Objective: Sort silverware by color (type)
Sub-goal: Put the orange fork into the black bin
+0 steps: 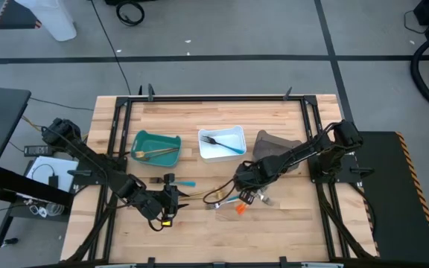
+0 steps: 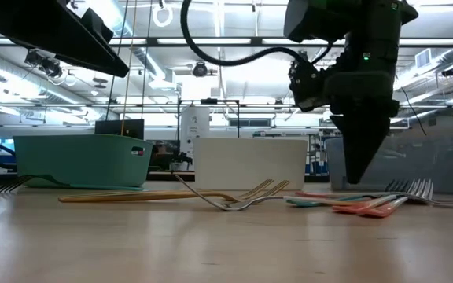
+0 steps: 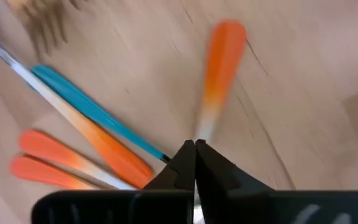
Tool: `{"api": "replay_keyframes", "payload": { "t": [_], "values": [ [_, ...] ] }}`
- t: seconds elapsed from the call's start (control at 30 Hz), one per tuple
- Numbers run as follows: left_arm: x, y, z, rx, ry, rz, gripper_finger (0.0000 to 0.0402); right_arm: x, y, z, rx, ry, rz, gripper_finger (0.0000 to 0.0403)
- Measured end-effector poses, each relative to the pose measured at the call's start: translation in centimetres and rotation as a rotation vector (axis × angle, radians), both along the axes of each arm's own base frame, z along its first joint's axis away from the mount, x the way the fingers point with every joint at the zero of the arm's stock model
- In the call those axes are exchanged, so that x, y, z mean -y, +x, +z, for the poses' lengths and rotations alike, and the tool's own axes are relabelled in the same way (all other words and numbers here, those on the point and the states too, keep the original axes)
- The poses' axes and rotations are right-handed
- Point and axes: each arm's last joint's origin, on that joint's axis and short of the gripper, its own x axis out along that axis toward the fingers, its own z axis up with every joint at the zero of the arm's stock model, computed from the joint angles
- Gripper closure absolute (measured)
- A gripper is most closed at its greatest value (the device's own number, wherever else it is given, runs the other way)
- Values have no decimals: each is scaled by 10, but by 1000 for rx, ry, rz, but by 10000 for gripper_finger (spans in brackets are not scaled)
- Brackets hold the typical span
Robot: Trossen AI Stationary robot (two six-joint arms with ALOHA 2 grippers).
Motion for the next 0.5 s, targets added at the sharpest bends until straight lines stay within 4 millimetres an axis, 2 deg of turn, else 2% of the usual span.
{"api": "replay_keyframes", "payload": {
  "t": [0.13,0.27,0.37,0.5],
  "values": [
    [0,0,0,0,-1,0,257,-2,3,-1,22,15,-5,351],
    [1,-1,0,-5,-21,0,257,-9,-8,5,-75,76,-22,311],
    [2,-2,-1,-8,-22,-1,257,-24,-17,23,-106,44,21,298],
    [1,-1,-1,-8,-17,0,257,-49,-30,34,-139,-33,144,295]
  ]
}}
